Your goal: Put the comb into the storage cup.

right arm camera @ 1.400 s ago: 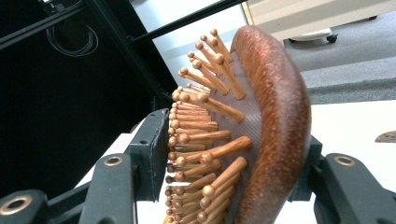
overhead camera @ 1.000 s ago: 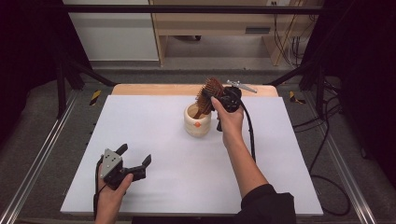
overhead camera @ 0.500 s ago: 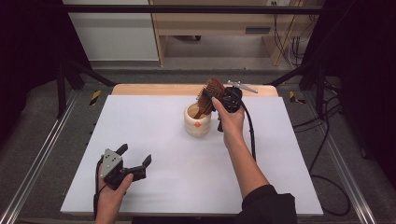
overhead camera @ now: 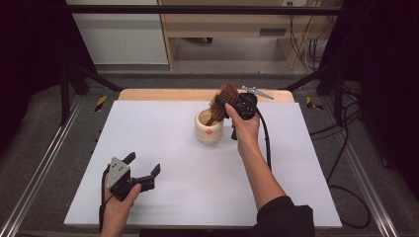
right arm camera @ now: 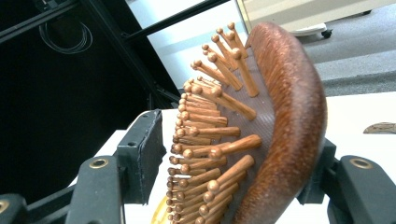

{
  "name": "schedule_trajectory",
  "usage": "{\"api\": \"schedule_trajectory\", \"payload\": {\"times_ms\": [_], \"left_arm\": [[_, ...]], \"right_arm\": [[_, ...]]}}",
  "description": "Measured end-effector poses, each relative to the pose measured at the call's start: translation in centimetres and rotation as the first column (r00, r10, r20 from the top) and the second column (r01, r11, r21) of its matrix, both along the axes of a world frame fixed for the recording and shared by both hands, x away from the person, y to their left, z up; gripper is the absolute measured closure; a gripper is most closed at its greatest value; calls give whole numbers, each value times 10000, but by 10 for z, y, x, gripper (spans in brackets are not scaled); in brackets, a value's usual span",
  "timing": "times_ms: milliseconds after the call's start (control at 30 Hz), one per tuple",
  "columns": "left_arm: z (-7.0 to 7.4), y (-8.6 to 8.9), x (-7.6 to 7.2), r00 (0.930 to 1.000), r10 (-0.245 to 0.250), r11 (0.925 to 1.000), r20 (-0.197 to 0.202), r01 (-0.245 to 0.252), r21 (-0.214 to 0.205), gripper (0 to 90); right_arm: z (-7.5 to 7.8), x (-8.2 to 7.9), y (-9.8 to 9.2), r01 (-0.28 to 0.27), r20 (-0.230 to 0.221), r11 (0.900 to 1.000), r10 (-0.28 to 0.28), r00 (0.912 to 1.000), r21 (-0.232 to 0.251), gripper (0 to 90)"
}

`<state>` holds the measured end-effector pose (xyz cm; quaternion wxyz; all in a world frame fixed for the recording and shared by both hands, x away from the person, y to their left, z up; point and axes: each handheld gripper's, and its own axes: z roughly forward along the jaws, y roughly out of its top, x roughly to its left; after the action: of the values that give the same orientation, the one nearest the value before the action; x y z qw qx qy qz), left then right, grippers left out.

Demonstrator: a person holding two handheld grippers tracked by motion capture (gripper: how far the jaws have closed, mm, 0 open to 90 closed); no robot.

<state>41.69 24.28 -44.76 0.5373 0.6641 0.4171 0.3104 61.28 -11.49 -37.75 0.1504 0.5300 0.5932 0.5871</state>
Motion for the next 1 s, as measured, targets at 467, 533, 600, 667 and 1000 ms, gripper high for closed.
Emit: {"api": "schedule_trajectory", "payload": {"times_ms": [467,533,600,667,1000], "left_arm": [[0,0,0,10000,-7,10000,-35,7,-3,20],[0,0,0,10000,-13,10000,-28,13,-3,20],[0,0,0,10000,-15,10000,-31,15,-5,20],[0,0,0,10000,-21,10000,-37,21,-5,20],[0,0,0,10000,-67,10000,-46,67,-23,20]], "right_arm": [[-1,0,1,-61,70,9999,62,10000,-157,322],[-1,0,1,-89,35,9998,90,10000,-152,310],[-1,0,2,-91,21,9998,91,10000,-158,304],[-1,0,2,-130,-29,9998,130,9999,-136,295],[-3,1,5,-240,-164,9995,236,9996,-215,258]]}}
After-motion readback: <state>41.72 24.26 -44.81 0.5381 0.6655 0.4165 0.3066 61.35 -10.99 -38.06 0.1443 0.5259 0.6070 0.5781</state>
